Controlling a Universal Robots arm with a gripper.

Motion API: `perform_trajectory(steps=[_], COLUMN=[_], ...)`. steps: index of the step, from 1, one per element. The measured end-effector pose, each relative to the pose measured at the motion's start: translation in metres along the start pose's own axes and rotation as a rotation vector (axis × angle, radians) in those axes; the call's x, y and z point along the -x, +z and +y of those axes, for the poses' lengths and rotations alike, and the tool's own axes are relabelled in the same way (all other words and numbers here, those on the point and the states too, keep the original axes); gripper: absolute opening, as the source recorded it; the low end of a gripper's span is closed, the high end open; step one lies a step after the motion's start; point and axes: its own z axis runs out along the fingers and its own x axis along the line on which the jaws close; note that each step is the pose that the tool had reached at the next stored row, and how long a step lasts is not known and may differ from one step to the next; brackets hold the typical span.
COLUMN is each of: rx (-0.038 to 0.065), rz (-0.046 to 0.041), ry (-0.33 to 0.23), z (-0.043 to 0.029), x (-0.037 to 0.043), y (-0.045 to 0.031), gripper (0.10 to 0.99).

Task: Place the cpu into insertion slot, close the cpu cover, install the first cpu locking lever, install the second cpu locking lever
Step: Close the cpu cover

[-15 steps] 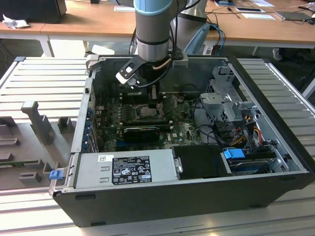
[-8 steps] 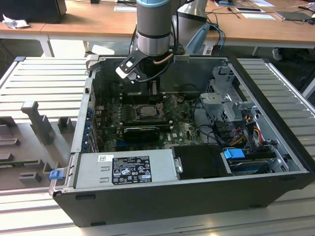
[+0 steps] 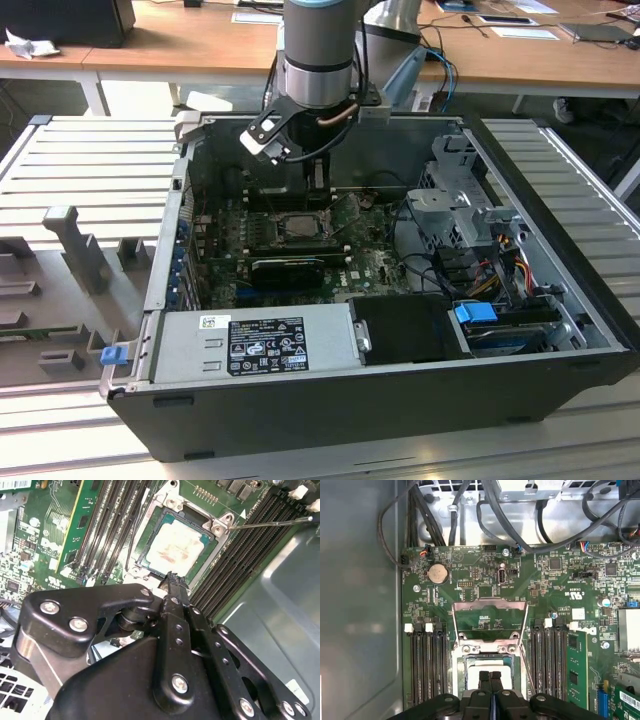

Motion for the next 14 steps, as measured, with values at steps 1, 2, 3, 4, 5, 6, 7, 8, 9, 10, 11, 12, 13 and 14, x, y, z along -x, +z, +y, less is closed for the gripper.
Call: perform_trajectory(steps=[1, 2, 3, 4, 5, 6, 7, 8, 9, 10, 11, 12, 13, 14], rx=[0.0, 0.0, 0.0, 0.0, 0.0, 0.0, 0.0, 0.0, 0.0, 0.0, 0.0, 0.0, 0.0, 0.0], rz=[0.0002, -0.0002, -0.0004, -0.0002, -0.0003, -0.0002, -0.0001, -0.0001, 0.0002, 0.0, -0.0002, -0.0001, -0.0003, -0.0003], ry=[0.0, 0.0, 0.0, 0.0, 0.0, 0.0, 0.0, 0.0, 0.0, 0.0, 0.0, 0.0, 0.0, 0.0], z=[0.0004, 0.002, 0.002, 0.002, 0.0022, 0.0022, 0.0023, 0.0024, 0.0028, 0.0044, 0.006, 0.0078, 0.008, 0.008], x=[0.0, 0.0, 0.0, -0.0001, -0.0001, -0.0002, -0.0002, -0.0002, -0.0003, -0.0003, -0.0003, -0.0004, -0.0004, -0.0004], y=[0.0, -0.0007, -0.0013, -0.0018, -0.0037, -0.0051, -0.0067, -0.0071, -0.0071, -0.0072, -0.0072, -0.0073, -0.0078, -0.0085], gripper=[0.106, 0.106, 0.106, 0.106, 0.106, 0.106, 0.106, 0.106, 0.106, 0.106, 0.106, 0.106, 0.106, 0.106])
